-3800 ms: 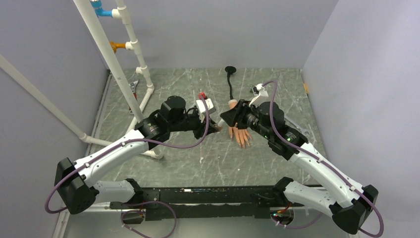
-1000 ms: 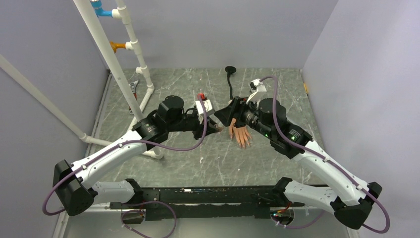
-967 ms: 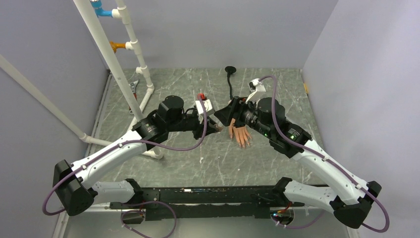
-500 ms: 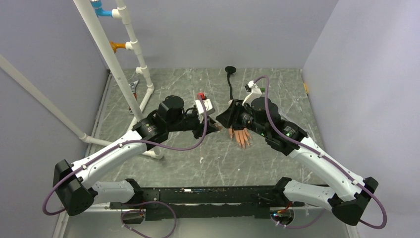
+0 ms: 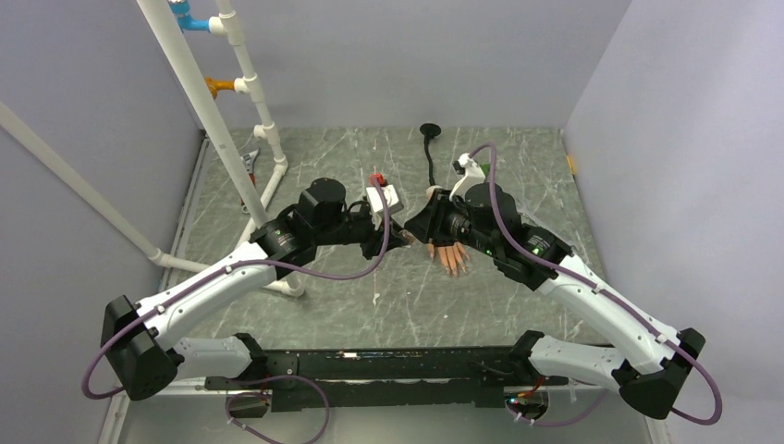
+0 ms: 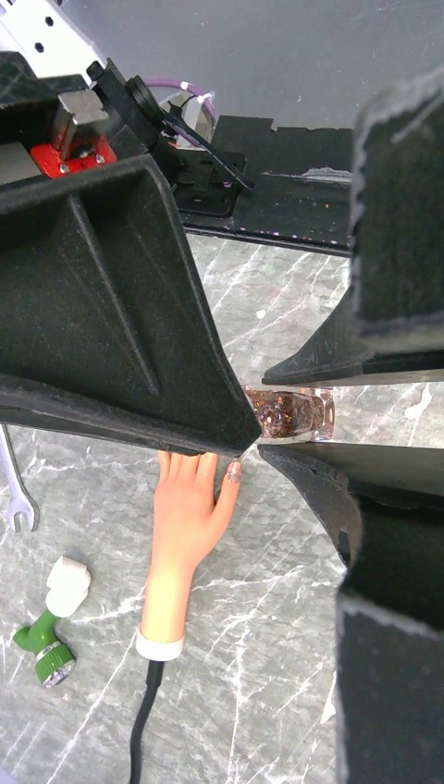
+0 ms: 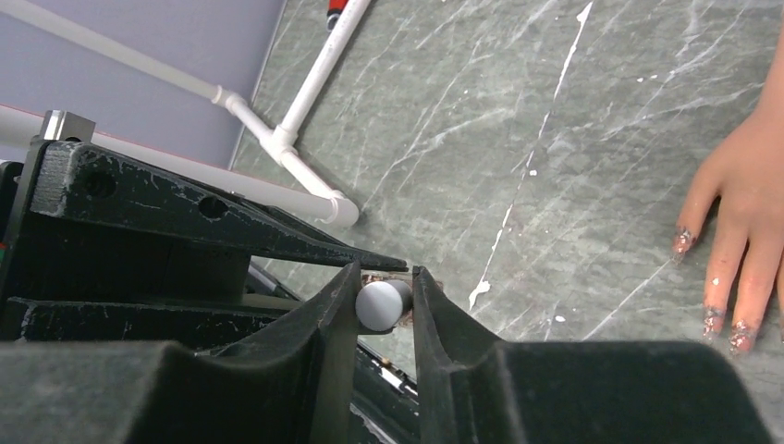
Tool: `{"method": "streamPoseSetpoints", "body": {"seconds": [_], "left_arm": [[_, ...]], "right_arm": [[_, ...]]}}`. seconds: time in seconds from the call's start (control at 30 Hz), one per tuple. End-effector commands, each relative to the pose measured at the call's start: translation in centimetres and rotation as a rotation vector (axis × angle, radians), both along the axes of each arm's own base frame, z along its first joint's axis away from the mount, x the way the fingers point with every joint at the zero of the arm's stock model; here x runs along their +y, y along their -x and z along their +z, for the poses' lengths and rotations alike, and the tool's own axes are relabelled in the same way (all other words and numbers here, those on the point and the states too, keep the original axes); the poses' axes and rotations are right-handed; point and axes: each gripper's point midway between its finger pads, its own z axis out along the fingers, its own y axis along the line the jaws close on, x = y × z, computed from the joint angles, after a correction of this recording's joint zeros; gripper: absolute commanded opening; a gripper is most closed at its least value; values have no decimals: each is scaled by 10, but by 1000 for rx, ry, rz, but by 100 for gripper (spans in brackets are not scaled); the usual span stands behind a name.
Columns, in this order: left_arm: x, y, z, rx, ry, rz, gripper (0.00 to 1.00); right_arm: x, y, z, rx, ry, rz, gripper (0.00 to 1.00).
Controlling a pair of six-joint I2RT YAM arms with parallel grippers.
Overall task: Paint the nails
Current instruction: Unscrew the nail polish bottle.
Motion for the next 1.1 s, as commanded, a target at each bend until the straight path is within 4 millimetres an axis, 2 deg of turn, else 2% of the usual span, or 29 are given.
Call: {"method": "streamPoseSetpoints", "body": {"seconds": [0.0, 0.2, 0.33, 0.47, 0.6, 0.67, 0.77, 0.9, 1.07], "left_arm": [[-5, -4, 19, -33, 46, 8, 0], [-6, -3, 19, -29, 46, 3, 0], [-5, -1, 21, -36, 51, -4, 0], [-3, 7, 25, -46, 47, -42, 0], [-2, 19, 34, -63, 64, -99, 0], [-2, 27, 37, -65, 74, -144, 0], [-2, 39, 40, -70, 83, -209, 0], [-2, 47, 43, -75, 97, -257, 0], [-3, 47, 41, -71, 92, -257, 0]], "right_arm": [[4, 4, 15, -28, -21, 29, 26], [-1, 7, 10, -30, 4, 31, 7], [-2, 10, 13, -68, -2, 58, 5], [7, 28, 28, -160, -46, 197, 8], [6, 41, 39, -254, -46, 290, 9], [7, 51, 43, -303, -45, 360, 13], [9, 64, 43, -354, -44, 451, 15], [9, 72, 40, -387, -44, 506, 18], [10, 72, 40, -399, -36, 512, 36]]}}
